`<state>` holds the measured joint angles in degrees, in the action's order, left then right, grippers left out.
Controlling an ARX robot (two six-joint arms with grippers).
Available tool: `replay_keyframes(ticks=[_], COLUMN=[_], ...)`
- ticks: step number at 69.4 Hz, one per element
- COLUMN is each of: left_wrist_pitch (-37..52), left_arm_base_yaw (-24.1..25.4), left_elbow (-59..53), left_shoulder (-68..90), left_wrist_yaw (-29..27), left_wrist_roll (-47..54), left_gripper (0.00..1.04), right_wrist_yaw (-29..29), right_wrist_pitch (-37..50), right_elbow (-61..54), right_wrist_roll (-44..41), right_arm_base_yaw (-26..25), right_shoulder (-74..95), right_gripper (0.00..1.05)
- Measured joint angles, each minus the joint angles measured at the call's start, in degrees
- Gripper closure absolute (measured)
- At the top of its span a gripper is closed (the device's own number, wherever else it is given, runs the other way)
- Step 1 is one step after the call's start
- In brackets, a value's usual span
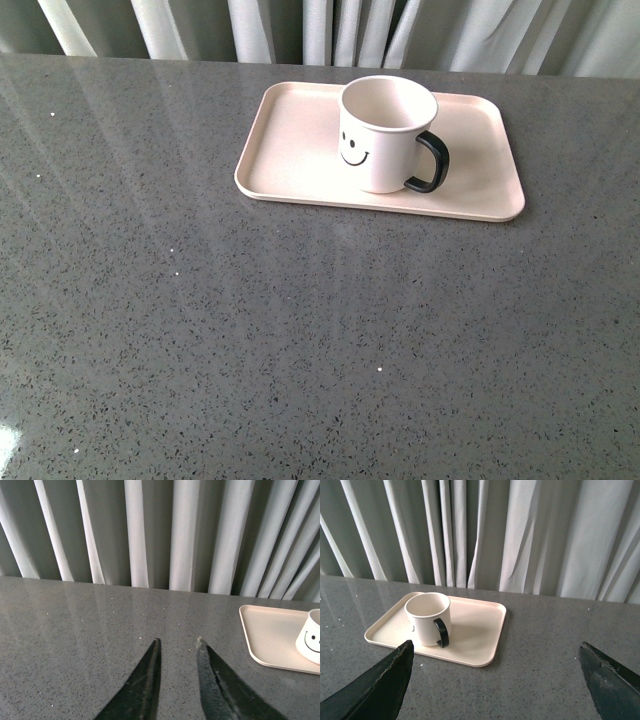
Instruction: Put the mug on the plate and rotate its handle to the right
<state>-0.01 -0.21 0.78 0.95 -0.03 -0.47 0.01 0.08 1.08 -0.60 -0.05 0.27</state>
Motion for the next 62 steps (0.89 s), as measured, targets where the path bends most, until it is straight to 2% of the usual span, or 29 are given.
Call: replay_keyframes(ticks=[5, 15, 18, 21, 24, 26, 31, 37, 48, 62], left_wrist_pitch=[0.0, 0.0, 0.0, 0.0, 0.0, 0.0, 0.0, 0.0, 0.0, 0.0], left_arm_base_yaw=[0.0, 0.0, 0.0, 0.0, 0.0, 0.0, 0.0, 0.0, 0.0, 0.0], left_elbow=[0.0, 0.0, 0.0, 0.0, 0.0, 0.0, 0.0, 0.0, 0.0, 0.0], left_shoulder=[0.0, 0.0, 0.0, 0.0, 0.0, 0.0, 0.0, 0.0, 0.0, 0.0], left_wrist_yaw=[0.0, 0.0, 0.0, 0.0, 0.0, 0.1, 0.0, 0.0, 0.0, 0.0], left_wrist_roll=[0.0, 0.0, 0.0, 0.0, 0.0, 0.2, 0.2, 0.2, 0.2, 0.2], left_gripper=[0.62, 0.37, 0.27, 0.2, 0.11, 0.08, 0.1, 0.09, 0.09, 0.09], right_wrist_yaw=[0.0, 0.0, 0.0, -6.8, -14.3, -17.3, -18.4, -17.3, -13.1, -10.0], right_wrist_pitch=[0.0, 0.0, -0.2, -7.4, -18.7, -22.7, -21.0, -12.9, -2.9, -1.7], right_elbow=[0.0, 0.0, 0.1, 2.9, 8.9, 12.2, 18.1, 25.6, 36.8, 51.4], right_wrist_roll=[0.0, 0.0, 0.0, -2.9, -7.7, -9.6, -12.9, -13.8, -13.6, -8.4], right_arm_base_yaw=[0.0, 0.0, -0.1, -1.8, -4.6, -5.6, -6.0, -5.6, -2.7, 0.9], right_shoulder=[0.0, 0.0, 0.2, 3.9, 14.2, 21.1, 35.6, 50.8, 71.5, 91.1], right_gripper=[0.09, 0.09, 0.09, 0.09, 0.09, 0.09, 0.09, 0.09, 0.09, 0.09])
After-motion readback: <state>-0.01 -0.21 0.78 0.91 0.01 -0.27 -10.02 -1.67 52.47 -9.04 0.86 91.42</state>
